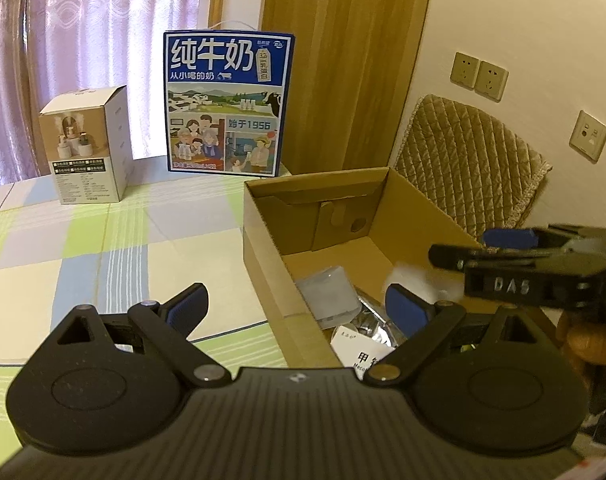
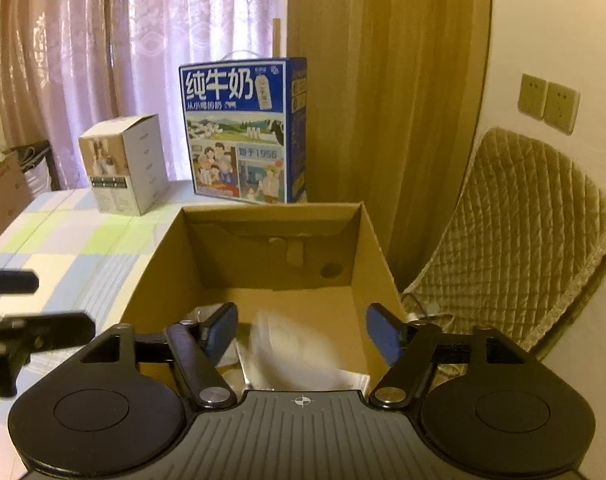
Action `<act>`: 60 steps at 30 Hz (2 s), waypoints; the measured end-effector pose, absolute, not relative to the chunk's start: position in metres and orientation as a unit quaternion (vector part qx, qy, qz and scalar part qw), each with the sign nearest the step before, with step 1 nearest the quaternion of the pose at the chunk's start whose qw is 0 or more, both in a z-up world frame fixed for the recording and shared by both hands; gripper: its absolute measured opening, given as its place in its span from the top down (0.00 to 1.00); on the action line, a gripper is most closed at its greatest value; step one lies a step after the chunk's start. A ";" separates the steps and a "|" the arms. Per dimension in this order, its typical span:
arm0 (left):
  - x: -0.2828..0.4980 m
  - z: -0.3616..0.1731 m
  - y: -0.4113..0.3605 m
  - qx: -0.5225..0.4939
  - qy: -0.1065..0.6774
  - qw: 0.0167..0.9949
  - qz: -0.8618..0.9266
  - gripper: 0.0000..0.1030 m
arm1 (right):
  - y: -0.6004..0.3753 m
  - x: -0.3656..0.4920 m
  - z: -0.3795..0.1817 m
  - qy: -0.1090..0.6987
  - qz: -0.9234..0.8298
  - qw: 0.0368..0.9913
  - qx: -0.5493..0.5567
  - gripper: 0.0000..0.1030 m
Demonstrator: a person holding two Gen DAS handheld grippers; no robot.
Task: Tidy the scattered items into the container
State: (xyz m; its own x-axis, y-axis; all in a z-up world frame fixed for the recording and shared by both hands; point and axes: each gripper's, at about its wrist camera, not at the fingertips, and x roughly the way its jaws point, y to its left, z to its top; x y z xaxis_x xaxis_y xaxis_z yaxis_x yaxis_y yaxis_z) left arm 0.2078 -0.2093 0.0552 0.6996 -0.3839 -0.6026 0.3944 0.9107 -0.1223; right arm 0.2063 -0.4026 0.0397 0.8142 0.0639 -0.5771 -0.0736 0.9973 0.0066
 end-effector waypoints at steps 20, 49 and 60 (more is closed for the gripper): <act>0.133 0.077 -0.182 -0.013 0.328 0.924 -0.199 0.09 | -0.402 0.119 0.074 0.317 0.023 0.948 -0.005 0.12; -0.023 0.118 -0.161 -0.027 0.314 0.935 -0.162 0.01 | -0.388 -0.025 0.114 0.356 0.022 0.934 0.027 0.02; -0.047 0.113 -0.180 0.001 0.335 0.921 -0.198 0.01 | -0.402 -0.069 0.113 0.354 -0.008 0.935 0.020 0.02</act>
State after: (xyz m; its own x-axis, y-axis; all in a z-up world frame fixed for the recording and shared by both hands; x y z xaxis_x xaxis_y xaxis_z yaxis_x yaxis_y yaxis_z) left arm -0.0475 -0.1805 0.1132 0.6971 -0.3637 -0.6178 0.3644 0.9219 -0.1315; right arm -0.0685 -0.4018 0.1131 0.7491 -0.0006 -0.6625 0.0285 0.9991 0.0313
